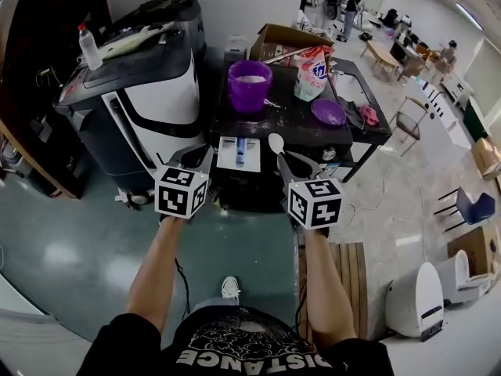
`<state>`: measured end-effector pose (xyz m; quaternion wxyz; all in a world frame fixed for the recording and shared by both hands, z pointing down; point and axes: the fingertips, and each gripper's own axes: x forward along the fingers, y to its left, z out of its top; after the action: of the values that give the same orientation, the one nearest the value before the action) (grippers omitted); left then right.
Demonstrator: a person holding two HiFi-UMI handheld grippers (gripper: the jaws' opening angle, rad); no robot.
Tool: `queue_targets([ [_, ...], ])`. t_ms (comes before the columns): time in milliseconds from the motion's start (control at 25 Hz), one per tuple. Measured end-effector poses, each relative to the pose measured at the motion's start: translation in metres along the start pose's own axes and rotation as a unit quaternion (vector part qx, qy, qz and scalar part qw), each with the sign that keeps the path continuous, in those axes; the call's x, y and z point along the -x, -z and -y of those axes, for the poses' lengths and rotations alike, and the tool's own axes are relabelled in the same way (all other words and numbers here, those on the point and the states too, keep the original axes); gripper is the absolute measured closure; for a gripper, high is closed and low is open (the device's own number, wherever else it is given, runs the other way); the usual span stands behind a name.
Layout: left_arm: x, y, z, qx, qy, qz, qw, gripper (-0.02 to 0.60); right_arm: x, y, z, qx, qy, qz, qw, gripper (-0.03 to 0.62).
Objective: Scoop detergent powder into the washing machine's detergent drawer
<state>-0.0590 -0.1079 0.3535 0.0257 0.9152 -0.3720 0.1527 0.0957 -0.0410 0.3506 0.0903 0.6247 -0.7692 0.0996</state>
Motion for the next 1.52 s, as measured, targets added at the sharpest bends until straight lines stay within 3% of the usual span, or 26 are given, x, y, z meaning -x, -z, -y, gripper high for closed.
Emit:
queue_targets([
  [760, -0.072, -0.001, -0.08, 0.0, 0.012, -0.021, 0.9997, 0.577, -0.103, -0.021, 0.015, 0.002, 0.011, -0.018, 1.0, 0.557],
  [1520, -0.105, -0.005, -0.092, -0.009, 0.015, -0.021, 0.9996, 0.577, -0.142, -0.029, 0.029, -0.001, 0.002, -0.009, 1.0, 0.557],
])
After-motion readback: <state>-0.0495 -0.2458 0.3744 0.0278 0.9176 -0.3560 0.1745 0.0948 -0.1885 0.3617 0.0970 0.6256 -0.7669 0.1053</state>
